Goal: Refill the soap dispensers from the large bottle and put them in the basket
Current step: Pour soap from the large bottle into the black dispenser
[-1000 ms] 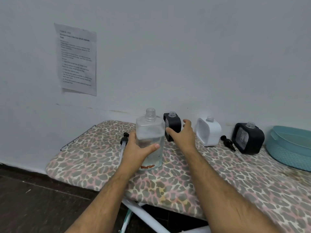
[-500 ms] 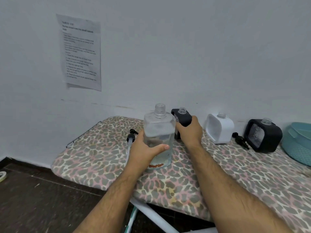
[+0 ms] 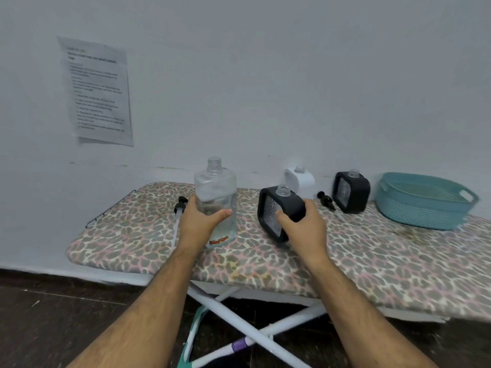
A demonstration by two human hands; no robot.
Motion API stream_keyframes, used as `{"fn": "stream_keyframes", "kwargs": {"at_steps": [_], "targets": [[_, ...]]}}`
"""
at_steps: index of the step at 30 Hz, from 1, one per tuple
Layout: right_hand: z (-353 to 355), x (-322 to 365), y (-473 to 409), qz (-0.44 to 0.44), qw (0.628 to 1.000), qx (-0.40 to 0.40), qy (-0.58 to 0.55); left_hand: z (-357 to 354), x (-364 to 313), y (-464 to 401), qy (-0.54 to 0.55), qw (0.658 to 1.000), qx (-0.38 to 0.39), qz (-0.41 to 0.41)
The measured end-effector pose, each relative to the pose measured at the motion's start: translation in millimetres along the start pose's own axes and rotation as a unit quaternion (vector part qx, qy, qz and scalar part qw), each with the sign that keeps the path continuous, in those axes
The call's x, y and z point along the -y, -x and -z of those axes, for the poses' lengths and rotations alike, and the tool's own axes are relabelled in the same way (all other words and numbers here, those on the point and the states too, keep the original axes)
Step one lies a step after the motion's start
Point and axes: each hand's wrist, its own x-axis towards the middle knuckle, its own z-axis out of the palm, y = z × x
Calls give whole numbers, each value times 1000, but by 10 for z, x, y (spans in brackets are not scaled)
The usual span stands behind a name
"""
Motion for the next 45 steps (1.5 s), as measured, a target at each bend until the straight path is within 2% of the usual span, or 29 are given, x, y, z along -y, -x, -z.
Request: {"fn": "stream_keyframes", "kwargs": {"at_steps": [8,25,31,35,40,45], "targets": [[515,-96,430,3,1000,-20,4,-191,-171,419,4,1000,-13,-5],[735,-156,757,8,999,0,37,-208,-448,1056,-24,998,27,-42],[946,-142,755,40,997,-8,60,-245,-554,1098,-46,996,48,-57],[1032,-164,678,67,995,-15,76,-339,-647,1040,-86,990,76,-86],[1066,-333,651,56,997,-31,31,-514,-694,1012,-128,981,112,-98],[1088,-486,555,61,996,-41,46,-655,-732,934,-185,968,122,-120]]}}
